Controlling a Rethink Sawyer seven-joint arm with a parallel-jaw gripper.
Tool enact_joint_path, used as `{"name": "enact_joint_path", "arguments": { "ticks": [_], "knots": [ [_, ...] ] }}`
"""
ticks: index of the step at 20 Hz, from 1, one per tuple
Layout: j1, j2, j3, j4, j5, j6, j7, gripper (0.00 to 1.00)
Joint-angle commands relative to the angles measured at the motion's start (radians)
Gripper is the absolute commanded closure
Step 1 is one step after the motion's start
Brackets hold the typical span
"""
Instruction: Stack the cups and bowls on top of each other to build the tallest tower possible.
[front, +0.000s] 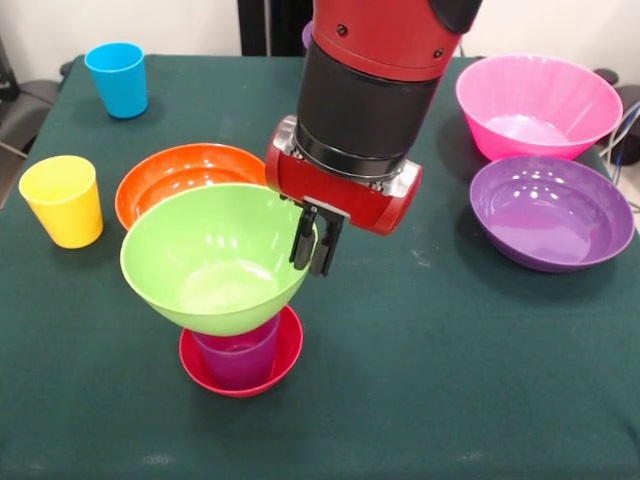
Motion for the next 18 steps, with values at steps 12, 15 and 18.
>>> {"name": "enact_joint_path", "arguments": {
  "ticks": [12, 15, 18],
  "knots": [
    [-0.015, 0.030, 0.063, 0.054, 0.004, -0.033, -0.029, 1.00],
    [-0.012, 0.033, 0.061, 0.052, 0.005, -0.037, -0.024, 1.00],
    [-0.009, 0.026, 0.058, 0.066, 0.003, -0.047, -0.022, 1.00]
  ]
}}
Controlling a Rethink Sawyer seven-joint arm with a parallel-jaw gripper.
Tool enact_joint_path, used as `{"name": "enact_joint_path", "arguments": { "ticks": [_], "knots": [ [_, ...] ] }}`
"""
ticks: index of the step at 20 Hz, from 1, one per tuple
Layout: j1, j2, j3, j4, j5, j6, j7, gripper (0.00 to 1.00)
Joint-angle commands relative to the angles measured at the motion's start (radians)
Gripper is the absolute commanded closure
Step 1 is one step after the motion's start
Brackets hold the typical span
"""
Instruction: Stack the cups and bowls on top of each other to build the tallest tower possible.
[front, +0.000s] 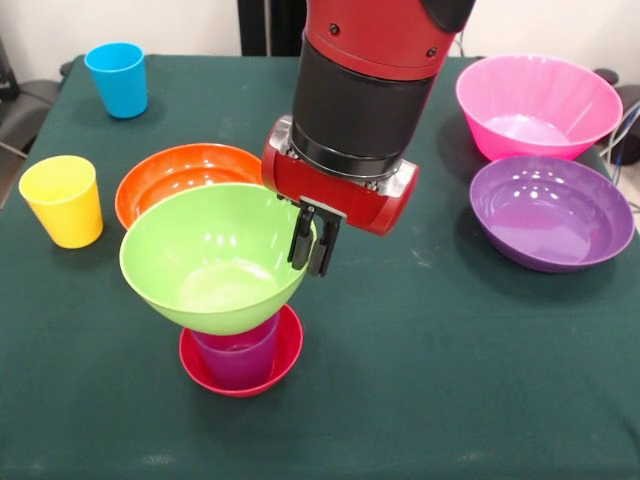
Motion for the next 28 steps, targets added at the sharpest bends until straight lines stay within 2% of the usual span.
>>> {"name": "enact_joint_path", "arguments": {
  "ticks": [1, 15, 28],
  "knots": [
    [-0.006, 0.022, 0.064, 0.067, -0.017, -0.046, -0.025, 1.00],
    [-0.011, 0.025, 0.070, 0.061, -0.008, -0.034, -0.029, 1.00],
    [-0.012, 0.013, 0.069, 0.040, -0.004, 0.017, -0.054, 1.00]
  ]
}}
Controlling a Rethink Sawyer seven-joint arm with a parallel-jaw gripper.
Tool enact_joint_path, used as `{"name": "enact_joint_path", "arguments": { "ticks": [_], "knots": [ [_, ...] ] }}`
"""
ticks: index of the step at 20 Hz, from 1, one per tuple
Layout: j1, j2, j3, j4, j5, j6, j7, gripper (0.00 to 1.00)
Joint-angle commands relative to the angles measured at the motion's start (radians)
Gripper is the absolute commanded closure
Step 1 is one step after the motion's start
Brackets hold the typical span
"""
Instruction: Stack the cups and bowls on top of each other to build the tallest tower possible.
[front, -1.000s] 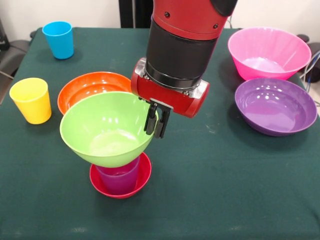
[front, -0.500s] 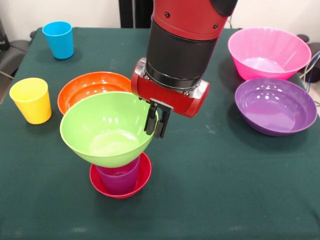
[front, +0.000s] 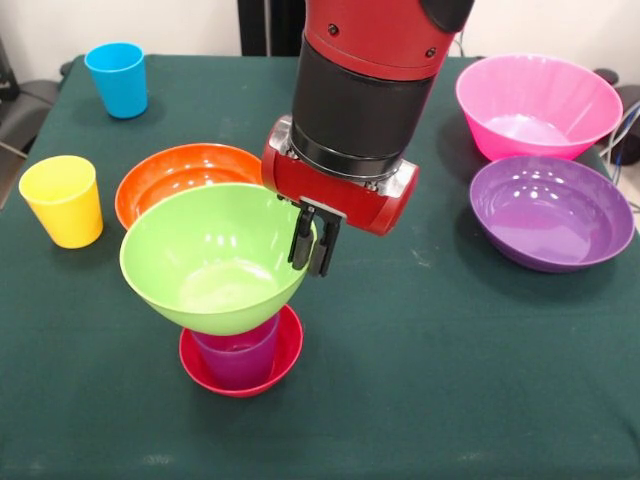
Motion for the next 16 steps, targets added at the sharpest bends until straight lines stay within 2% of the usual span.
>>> {"name": "enact_joint_path", "arguments": {
  "ticks": [1, 16],
  "knots": [
    [-0.012, 0.012, 0.069, 0.035, -0.008, 0.025, -0.057, 1.00],
    [-0.030, 0.046, 0.096, -0.045, 0.007, 0.126, -0.122, 1.00]
  ]
}}
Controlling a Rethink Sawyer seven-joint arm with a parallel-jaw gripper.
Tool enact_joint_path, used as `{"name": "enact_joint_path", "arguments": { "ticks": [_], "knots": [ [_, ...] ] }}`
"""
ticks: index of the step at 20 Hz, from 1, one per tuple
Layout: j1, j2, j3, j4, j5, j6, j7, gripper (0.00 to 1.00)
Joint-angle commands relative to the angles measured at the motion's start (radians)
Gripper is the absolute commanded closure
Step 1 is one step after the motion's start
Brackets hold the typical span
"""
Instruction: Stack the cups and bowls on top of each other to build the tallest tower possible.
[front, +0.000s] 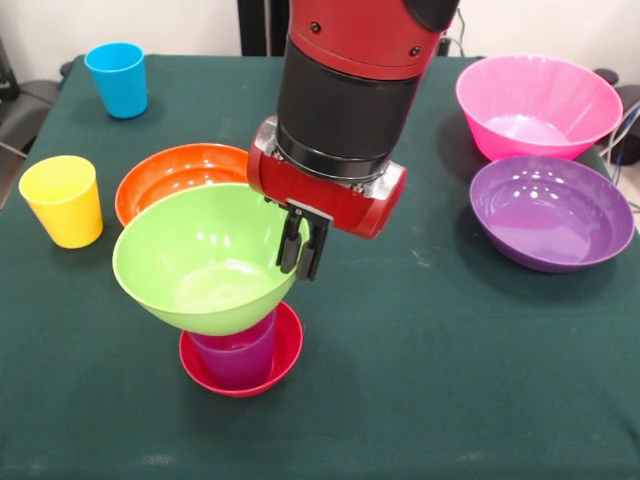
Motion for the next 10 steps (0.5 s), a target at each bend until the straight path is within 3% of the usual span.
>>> {"name": "enact_joint_path", "arguments": {
  "ticks": [1, 10],
  "knots": [
    [-0.017, 0.041, 0.098, -0.029, -0.001, 0.121, -0.131, 1.00],
    [-0.012, 0.044, 0.094, -0.029, 0.007, 0.127, -0.120, 1.00]
  ]
}}
